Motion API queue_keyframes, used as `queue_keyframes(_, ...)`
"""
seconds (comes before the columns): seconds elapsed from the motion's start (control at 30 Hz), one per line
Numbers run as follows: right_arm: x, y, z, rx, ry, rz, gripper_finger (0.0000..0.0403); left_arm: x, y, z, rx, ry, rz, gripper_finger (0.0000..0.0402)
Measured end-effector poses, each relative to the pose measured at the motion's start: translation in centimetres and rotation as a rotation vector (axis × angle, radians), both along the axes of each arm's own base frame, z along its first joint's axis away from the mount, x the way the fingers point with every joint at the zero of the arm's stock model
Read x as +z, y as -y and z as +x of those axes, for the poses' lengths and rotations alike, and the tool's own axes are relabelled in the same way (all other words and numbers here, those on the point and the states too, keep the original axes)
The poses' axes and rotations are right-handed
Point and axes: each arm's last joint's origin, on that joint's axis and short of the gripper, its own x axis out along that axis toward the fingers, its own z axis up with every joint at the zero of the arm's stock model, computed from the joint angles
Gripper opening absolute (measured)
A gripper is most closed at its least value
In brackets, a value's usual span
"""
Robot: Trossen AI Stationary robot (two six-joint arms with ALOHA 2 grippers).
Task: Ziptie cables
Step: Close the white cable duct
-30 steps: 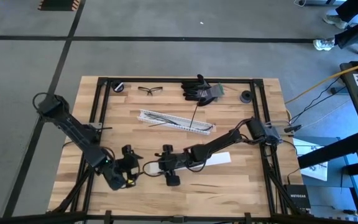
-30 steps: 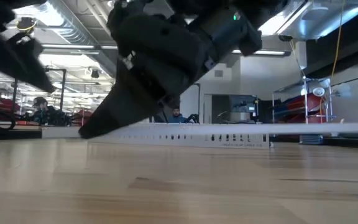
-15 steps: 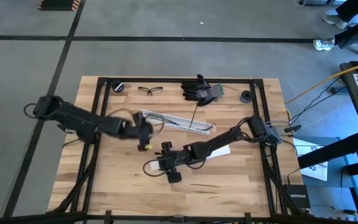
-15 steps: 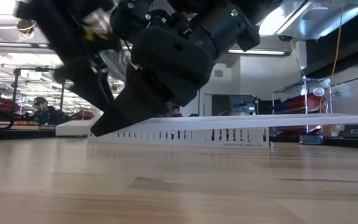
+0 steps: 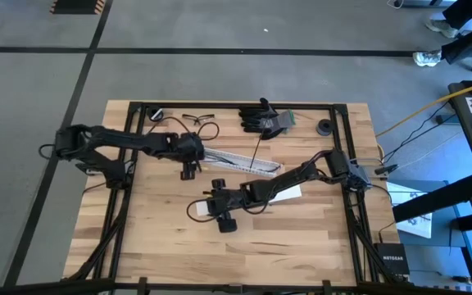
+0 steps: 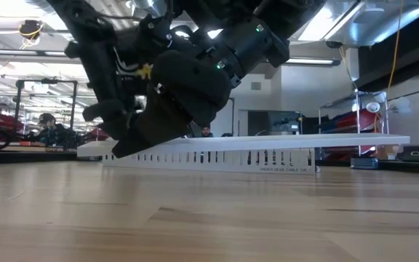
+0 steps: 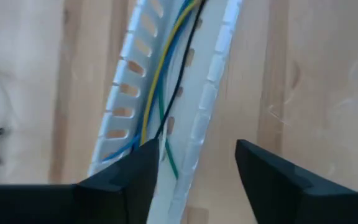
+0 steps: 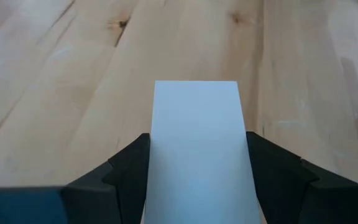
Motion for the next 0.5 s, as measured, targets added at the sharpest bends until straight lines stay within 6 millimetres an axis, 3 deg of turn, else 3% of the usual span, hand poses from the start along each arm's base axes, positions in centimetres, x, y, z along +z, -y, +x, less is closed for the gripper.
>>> queue_keyframes(0.23,0.2,-0.1,-0.1,-0.004,-0.009,0.008,0.0214,-1.7,-0.4,0.1,0.009,-0.079,-0.044,0.0113)
queue_keyframes(0.4,2.2,-0.3,-0.9,-0.028,-0.028,0.0,0.0214,-1.7,1.3,-0.5,0.033,-0.145,-0.096,0.002)
queue_keyframes(0.5,2.9,-0.1,-1.6,-0.043,-0.081,-0.002,0.0214,-1.7,2.8,-0.5,0.053,-0.158,-0.125,0.0007)
